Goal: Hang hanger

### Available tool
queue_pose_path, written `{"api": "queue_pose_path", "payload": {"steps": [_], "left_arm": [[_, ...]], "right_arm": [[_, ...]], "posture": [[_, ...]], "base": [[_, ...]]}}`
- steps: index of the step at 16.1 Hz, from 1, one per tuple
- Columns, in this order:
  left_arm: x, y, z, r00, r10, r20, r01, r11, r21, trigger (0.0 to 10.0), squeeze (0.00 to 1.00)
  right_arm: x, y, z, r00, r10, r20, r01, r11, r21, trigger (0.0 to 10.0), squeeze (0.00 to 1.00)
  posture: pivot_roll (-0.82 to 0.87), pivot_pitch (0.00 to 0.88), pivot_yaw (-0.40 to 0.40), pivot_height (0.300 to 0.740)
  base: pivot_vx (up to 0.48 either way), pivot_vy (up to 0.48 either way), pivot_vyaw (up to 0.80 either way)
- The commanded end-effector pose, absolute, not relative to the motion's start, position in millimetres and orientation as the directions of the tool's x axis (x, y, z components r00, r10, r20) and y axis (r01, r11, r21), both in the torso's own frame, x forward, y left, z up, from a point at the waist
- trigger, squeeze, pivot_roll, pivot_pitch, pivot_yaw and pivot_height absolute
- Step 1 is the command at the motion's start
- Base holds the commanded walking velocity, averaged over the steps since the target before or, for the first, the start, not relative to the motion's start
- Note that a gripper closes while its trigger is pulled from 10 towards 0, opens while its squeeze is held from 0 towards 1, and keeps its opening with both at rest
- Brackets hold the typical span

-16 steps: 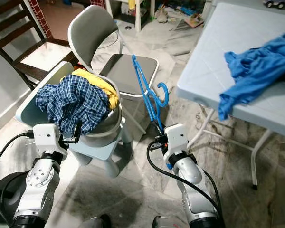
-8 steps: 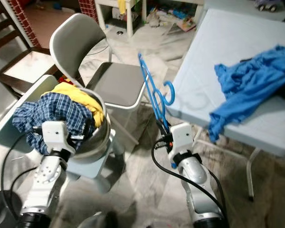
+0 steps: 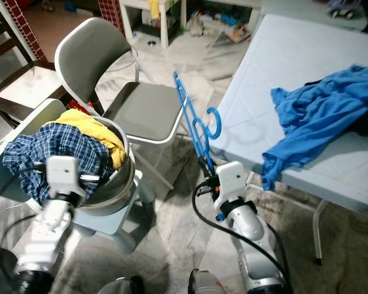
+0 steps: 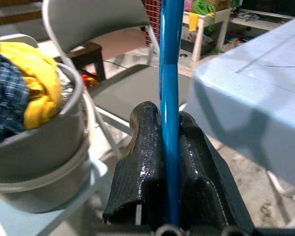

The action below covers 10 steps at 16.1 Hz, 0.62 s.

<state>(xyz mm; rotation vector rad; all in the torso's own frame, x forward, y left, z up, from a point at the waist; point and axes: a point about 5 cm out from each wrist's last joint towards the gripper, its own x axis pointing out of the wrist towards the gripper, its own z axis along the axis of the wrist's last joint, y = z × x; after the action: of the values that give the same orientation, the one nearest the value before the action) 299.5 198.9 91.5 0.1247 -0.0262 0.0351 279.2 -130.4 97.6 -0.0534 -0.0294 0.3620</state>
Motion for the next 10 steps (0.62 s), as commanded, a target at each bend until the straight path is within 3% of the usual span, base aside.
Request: {"api": "queue_pose_path", "payload": {"steps": [1, 3, 10], "left_arm": [[301.8, 209.2, 88.1, 0.998, 0.056, 0.006, -0.057, 0.989, 0.136, 10.0, 0.0], [312.7, 222.1, 87.3, 0.995, 0.099, -0.032, -0.093, 0.984, 0.15, 10.0, 0.0], [345.4, 231.6, 88.9, 0.98, 0.154, -0.127, -0.14, 0.984, 0.112, 10.0, 0.0]], "right_arm": [[276.3, -127.3, 102.1, 0.926, 0.377, 0.028, -0.375, 0.925, -0.062, 10.0, 0.0], [269.1, -130.5, 102.3, 0.924, 0.381, 0.012, -0.38, 0.923, -0.067, 10.0, 0.0], [234.0, -148.1, 109.1, 0.935, 0.351, -0.054, -0.355, 0.929, -0.102, 10.0, 0.0]], "posture": [[-0.18, 0.24, -0.012, 0.74], [-0.2, 0.277, -0.028, 0.74], [-0.33, 0.395, -0.09, 0.74]], "base": [[0.0, 0.0, 0.0], [0.0, 0.0, 0.0], [0.0, 0.0, 0.0]]}}
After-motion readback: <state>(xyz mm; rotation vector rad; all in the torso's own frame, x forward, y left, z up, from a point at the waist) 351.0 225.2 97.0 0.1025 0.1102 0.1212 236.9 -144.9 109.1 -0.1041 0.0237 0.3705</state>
